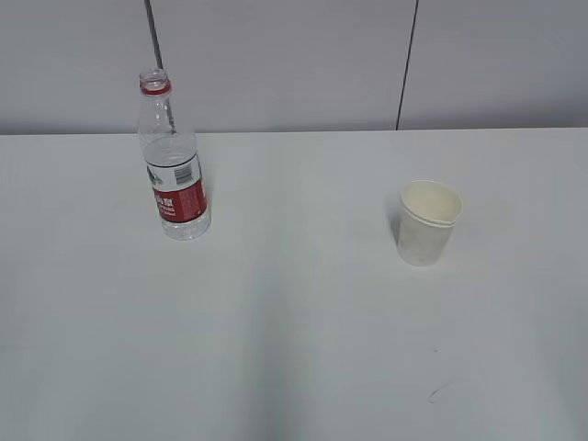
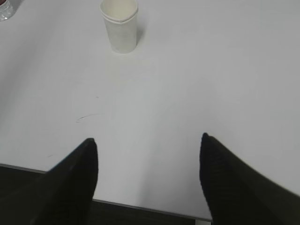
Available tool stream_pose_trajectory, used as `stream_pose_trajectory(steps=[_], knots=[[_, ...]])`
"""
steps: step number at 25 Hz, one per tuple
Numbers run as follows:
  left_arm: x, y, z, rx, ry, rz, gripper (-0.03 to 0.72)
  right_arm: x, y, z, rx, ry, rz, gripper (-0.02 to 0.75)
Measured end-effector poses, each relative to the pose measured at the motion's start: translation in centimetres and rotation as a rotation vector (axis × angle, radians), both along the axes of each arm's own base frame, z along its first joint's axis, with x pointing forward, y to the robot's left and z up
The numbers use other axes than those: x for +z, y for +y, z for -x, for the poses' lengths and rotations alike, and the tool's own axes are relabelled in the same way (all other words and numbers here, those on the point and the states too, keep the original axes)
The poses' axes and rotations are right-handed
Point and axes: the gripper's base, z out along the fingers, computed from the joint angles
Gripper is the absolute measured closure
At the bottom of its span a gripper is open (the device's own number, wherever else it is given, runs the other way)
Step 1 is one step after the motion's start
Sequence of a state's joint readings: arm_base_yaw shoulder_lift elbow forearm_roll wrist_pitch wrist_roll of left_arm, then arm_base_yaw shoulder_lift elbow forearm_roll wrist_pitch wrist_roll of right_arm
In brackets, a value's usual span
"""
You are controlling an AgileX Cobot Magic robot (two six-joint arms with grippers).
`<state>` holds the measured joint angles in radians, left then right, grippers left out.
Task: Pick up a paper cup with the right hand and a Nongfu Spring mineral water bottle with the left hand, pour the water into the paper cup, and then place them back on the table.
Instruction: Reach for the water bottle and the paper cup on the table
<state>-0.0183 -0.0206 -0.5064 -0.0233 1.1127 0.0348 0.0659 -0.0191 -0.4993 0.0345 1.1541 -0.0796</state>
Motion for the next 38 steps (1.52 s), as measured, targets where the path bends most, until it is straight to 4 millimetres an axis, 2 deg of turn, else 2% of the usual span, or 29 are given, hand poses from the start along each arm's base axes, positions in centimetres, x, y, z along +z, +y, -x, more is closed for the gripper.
stream_pose_trajectory(steps=[7,19,22,25,29,32,38], knots=[[0.0,0.0,0.0,0.0,0.0,0.0,0.441,0.0,0.0,0.0,0.0,0.0,0.0,0.23],[0.0,0.0,0.0,0.0,0.0,0.0,0.446,0.0,0.0,-0.3,0.0,0.017,0.001,0.23],[0.0,0.0,0.0,0.0,0.0,0.0,0.446,0.6,0.1,-1.5,0.0,0.054,0.007,0.23],[0.1,0.0,0.0,0.0,-0.009,0.0,0.446,1.9,0.2,-3.1,-0.003,0.012,0.003,0.23],[1.4,0.1,-0.9,0.009,-0.06,-0.011,0.446,3.0,0.3,-5.8,-0.008,-0.047,-0.005,0.23],[2.1,0.1,-2.8,-0.002,-0.056,-0.049,0.446,3.7,0.5,-8.2,-0.012,-0.111,-0.01,0.23],[3.3,-0.1,-8.6,-0.02,-0.086,-0.056,0.446,4.2,0.7,-12.5,-0.021,-0.189,-0.017,0.23]])
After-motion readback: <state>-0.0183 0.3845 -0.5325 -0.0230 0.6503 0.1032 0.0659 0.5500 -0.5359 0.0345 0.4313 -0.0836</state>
